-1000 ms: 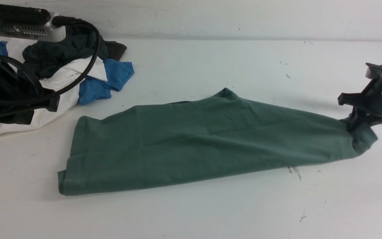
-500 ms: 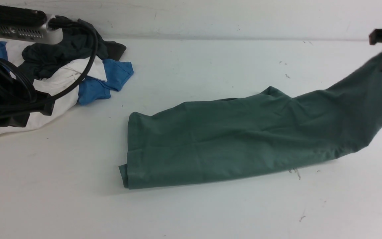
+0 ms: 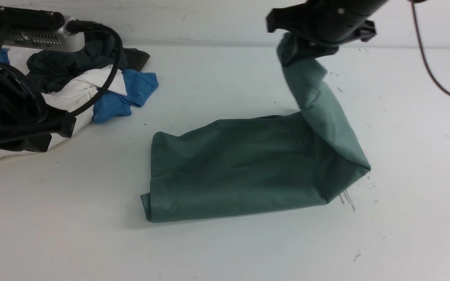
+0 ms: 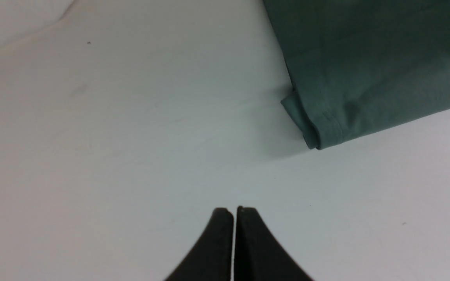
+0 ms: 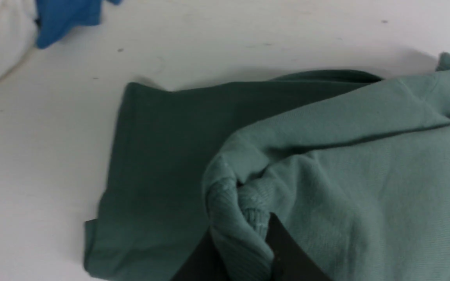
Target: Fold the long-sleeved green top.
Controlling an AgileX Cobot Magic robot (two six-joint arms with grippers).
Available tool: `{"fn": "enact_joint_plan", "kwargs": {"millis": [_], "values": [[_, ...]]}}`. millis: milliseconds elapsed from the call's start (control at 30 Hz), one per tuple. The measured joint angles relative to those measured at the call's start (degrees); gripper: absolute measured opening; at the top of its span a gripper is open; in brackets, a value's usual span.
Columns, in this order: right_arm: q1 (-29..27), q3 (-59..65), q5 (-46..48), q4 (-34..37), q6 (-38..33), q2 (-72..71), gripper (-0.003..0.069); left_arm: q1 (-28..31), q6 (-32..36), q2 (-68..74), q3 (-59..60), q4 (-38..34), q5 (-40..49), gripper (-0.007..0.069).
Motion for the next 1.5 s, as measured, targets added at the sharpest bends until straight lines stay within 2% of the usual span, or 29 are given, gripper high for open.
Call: {"fn": "enact_joint_plan", "kwargs": {"millis": [267,400,633,867,1000,1267,1333,1400,1500], "values": [[8.44,-3.33,0.0,0.32,3.14,5.64,0.0045,0.0,0.05,0.0,0.0,0.0,0.0,-0.0003],[9.61,-3.33,-0.96,2.7,4.5,8.15,0.0045,0.0,0.05,0.0,0.0,0.0,0.0,-0.0003],[11.25,-3.33,-7.84,11.62,4.43,14.07,0.0045,0.0,0.05,0.0,0.0,0.0,0.05,-0.0003],[12.71,-3.33,-11.66,13.35,4.43,17.56,0.0064,0.0,0.05,0.0,0.0,-0.4,0.05,-0.0003],[13.54,-3.33,-13.09,13.6,4.43,19.15,0.0147,0.0,0.05,0.0,0.0,-0.4,0.05,-0.0003],[13.88,-3.33,-11.65,15.27,2.48,17.2,0.0474,0.0,0.11,0.0,0.0,-0.4,0.0,-0.0003],[13.07,-3.33,-9.71,15.21,-0.19,15.6,0.0522,0.0,0.11,0.0,0.0,-0.4,0.0,-0.0003],[12.0,-3.33,-7.5,14.05,-3.8,13.93,0.0541,0.0,0.11,0.0,0.0,-0.45,0.0,-0.0003],[9.64,-3.33,-2.91,9.36,-9.2,10.46,0.0534,0.0,0.11,0.08,0.0,-1.38,-0.19,-0.0003]]}}
